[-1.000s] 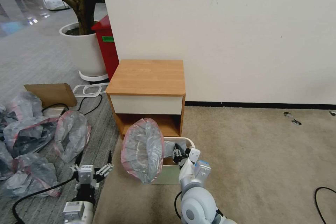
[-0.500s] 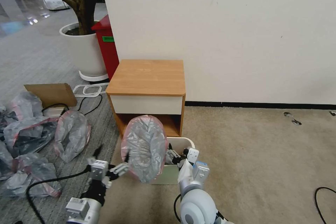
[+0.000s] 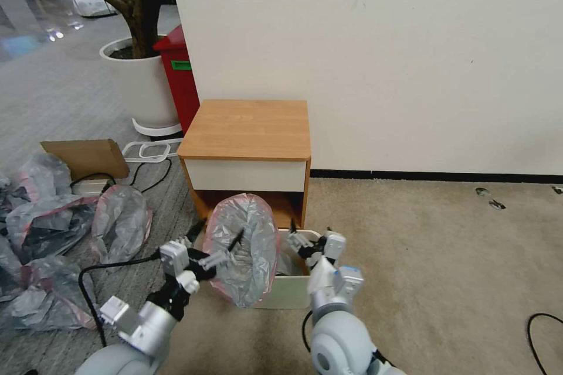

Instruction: Pick up the garbage bag from the table and place it over the trash can.

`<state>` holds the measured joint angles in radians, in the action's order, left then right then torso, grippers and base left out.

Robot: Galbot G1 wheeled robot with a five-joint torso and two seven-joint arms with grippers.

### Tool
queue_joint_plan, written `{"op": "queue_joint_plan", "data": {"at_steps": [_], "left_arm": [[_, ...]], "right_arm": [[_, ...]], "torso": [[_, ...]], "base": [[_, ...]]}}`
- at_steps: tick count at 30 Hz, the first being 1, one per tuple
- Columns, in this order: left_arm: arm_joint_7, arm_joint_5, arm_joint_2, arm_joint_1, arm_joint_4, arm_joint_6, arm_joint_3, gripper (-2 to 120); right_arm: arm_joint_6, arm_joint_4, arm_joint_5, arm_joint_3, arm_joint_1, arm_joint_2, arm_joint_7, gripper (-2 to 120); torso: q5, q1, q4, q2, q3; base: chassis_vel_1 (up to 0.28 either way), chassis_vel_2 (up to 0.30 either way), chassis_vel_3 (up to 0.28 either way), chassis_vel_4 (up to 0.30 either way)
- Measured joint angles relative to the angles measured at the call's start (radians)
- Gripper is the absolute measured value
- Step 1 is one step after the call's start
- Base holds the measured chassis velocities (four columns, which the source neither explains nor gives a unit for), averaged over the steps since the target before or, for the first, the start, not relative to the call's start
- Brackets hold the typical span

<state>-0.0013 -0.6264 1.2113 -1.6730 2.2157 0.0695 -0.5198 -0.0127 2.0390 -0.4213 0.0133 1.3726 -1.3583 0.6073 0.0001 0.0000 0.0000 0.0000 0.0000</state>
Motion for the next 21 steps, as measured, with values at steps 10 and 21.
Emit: {"op": "queue_joint_plan", "data": {"at_steps": [10, 21], "left_arm": [[-0.126, -0.032, 0.055, 0.121, -0.104, 0.198, 0.059, 100], [-0.121, -0.069, 0.056, 0.203, -0.152, 0.284, 0.077, 100]], "right_arm": [[0.044, 0.067, 0.001, 0.144, 0.101, -0.023, -0.01, 100], [0.078, 0.084, 0.019, 0.185, 0.162, -0.038, -0.013, 100]], "torso": [[0.0001, 0.0, -0.0001, 0.0, 0.0], [0.0, 0.0, -0.0001, 0.0, 0.0]], "base": [[0.0, 0.0, 0.0, 0.0], [0.0, 0.0, 0.0, 0.0]]}}
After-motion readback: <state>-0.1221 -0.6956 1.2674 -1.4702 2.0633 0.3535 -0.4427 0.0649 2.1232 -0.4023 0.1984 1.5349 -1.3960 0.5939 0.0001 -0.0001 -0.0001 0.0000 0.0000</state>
